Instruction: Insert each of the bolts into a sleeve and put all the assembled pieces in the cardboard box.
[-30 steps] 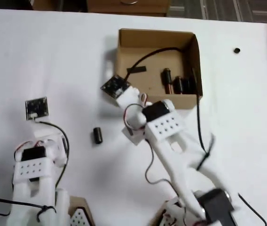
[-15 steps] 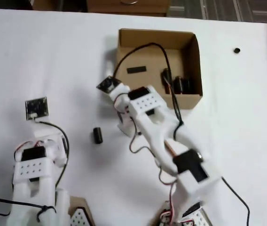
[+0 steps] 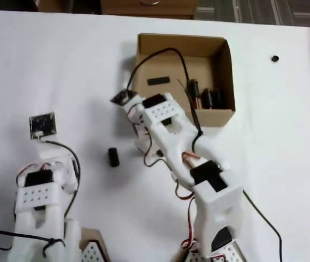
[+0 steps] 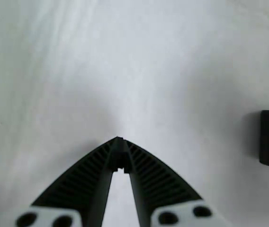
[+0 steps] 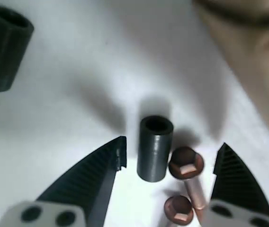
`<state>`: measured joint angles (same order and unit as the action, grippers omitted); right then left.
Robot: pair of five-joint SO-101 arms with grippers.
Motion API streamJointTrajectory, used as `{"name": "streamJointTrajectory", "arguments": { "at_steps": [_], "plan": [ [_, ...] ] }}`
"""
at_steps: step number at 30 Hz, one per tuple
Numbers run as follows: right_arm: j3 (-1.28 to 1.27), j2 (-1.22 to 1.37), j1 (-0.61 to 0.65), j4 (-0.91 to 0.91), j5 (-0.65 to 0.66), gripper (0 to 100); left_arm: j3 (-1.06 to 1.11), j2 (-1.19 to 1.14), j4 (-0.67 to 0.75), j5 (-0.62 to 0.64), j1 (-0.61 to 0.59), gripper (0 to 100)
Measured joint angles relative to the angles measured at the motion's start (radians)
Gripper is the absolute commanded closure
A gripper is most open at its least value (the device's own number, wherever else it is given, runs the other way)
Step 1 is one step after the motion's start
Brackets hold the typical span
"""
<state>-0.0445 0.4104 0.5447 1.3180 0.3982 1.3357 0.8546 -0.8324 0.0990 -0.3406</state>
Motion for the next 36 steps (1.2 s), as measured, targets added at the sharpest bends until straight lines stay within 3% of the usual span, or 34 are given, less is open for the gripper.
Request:
{"name": "streamJointTrajectory", "arguments": {
  "at_steps": [5, 14, 36],
  "plan": [
    [0.003, -0.097, 0.008, 0.044, 0.000, 71.1, 0.000, 0.000, 0.000, 0.000, 0.000, 98],
    [0.003, -0.149, 0.069, 0.094, -0.031, 84.1, 0.000, 0.000, 0.000, 0.000, 0.000, 98],
    [-0.061, -0.112, 0.017, 0.049, -0.012, 84.3, 0.000, 0.000, 0.000, 0.000, 0.000, 98]
  ]
}}
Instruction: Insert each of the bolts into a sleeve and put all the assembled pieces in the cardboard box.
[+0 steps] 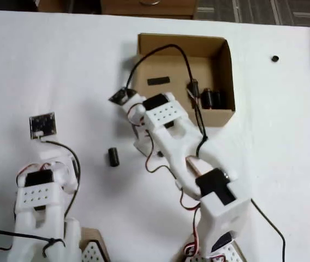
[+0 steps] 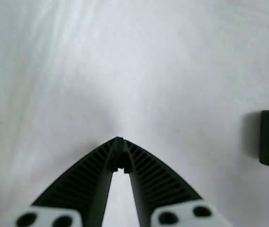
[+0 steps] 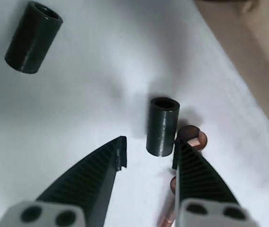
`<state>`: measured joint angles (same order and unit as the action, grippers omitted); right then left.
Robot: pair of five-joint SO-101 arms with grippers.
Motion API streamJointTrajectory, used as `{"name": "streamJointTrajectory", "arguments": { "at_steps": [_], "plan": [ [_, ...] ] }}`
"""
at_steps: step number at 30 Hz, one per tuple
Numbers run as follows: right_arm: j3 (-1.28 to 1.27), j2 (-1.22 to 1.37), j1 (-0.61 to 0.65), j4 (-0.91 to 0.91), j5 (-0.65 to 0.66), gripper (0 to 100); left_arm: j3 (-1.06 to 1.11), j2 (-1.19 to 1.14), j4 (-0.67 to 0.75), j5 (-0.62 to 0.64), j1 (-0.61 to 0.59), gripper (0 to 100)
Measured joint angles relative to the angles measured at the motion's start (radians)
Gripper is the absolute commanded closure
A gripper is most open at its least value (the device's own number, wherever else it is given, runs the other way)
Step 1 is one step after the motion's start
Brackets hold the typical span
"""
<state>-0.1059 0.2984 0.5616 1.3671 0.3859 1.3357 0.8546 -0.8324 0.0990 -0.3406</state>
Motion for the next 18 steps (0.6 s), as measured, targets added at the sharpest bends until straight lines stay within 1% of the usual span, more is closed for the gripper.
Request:
{"name": "streamJointTrajectory", "arguments": {
  "at_steps": [18],
  "plan": [
    [0.006, 0.158, -0.003, -0.069, 0.003, 84.4, 0.003, 0.000, 0.003, 0.000, 0.000, 98]
  ]
}}
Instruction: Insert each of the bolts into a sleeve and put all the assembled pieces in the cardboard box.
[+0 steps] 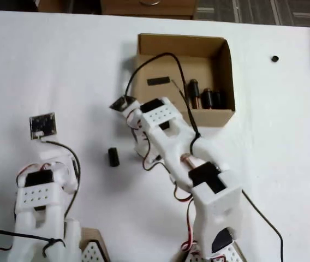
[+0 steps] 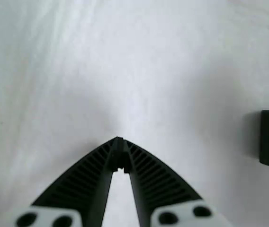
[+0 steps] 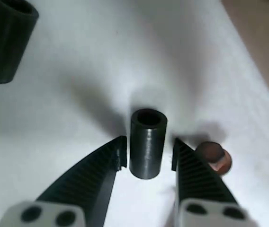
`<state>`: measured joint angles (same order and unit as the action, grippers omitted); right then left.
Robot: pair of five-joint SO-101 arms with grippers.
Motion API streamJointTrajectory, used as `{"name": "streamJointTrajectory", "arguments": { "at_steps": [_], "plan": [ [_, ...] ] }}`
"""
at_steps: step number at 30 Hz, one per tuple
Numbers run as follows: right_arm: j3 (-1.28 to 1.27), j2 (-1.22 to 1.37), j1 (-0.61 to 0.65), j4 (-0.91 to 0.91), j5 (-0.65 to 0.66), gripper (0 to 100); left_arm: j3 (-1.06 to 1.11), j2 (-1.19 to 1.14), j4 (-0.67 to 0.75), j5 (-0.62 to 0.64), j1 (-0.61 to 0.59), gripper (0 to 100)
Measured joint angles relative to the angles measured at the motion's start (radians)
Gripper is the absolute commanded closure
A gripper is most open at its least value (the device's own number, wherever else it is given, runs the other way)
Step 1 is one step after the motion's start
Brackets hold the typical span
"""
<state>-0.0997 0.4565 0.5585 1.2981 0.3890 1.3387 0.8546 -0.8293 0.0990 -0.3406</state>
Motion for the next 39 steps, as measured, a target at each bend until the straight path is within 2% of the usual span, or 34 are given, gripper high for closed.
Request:
{"name": "streamJointTrajectory", "arguments": {
  "at_steps": [2, 4, 5, 17, 24, 30, 33, 39],
  "plan": [
    [0.000, 0.003, 0.000, -0.005, 0.000, 88.1, 0.000, 0.000, 0.008, 0.000, 0.000, 98],
    [0.002, 0.003, -0.002, -0.005, 0.000, 97.7, 0.000, 0.000, 0.008, 0.000, 0.000, 98],
    [0.006, 0.005, -0.003, -0.005, 0.000, 98.7, 0.000, 0.000, 0.008, 0.000, 0.000, 98],
    [-0.006, -0.071, -0.018, 0.005, -0.031, 97.8, -0.008, 0.000, -0.021, 0.000, 0.000, 98],
    [-0.006, -0.345, -0.086, 0.100, -0.046, 97.8, -0.252, 0.000, -0.310, 0.000, 0.000, 98],
    [-0.006, -0.614, -0.227, 0.187, -0.046, 97.8, -0.411, 0.000, -0.506, 0.000, 0.009, 98],
    [-0.011, -0.749, -0.331, 0.212, -0.046, 97.8, -0.494, 0.000, -0.618, 0.000, 0.072, 98],
    [-0.012, -0.884, -0.586, 0.219, -0.041, 97.9, -0.753, 0.000, -0.839, 0.002, 0.281, 98]
  ]
}}
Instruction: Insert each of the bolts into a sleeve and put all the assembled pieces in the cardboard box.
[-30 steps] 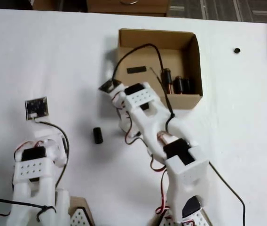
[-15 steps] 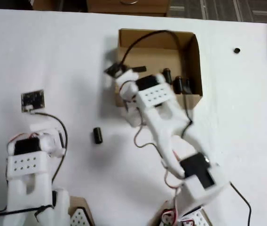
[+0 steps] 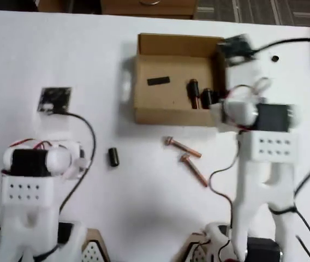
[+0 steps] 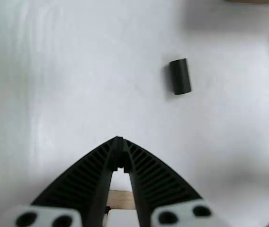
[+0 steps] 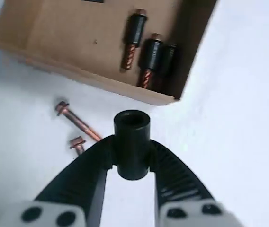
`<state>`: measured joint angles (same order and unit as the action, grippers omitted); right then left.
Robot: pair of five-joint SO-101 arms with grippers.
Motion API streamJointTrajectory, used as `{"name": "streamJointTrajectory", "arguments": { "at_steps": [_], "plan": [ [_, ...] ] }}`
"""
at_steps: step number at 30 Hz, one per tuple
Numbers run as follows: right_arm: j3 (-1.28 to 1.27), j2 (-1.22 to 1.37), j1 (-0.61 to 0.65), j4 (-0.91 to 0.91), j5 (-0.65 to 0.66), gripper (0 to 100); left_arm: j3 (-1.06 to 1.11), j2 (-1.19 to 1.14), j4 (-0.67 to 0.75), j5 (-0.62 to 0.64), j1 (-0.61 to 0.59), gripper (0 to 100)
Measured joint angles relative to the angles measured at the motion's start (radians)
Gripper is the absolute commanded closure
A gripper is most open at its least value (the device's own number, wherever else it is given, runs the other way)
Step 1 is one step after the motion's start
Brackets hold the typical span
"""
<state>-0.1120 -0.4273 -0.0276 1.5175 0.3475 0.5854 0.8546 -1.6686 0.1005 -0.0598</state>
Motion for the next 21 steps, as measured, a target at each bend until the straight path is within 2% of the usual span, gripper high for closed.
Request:
{"name": "streamJointTrajectory", "arguments": {
  "at_steps": [5, 13, 21],
  "plan": [
    [0.000, -0.005, -0.196, 0.000, 0.058, 97.9, -0.241, 0.000, -0.086, 0.000, 0.199, 98],
    [0.000, -0.005, -0.463, 0.000, 0.078, 97.9, -0.339, 0.000, -0.100, 0.051, 0.477, 98],
    [0.000, -0.005, -0.646, 0.000, 0.141, 97.9, -0.508, 0.003, -0.101, 0.143, 0.695, 98]
  ]
}}
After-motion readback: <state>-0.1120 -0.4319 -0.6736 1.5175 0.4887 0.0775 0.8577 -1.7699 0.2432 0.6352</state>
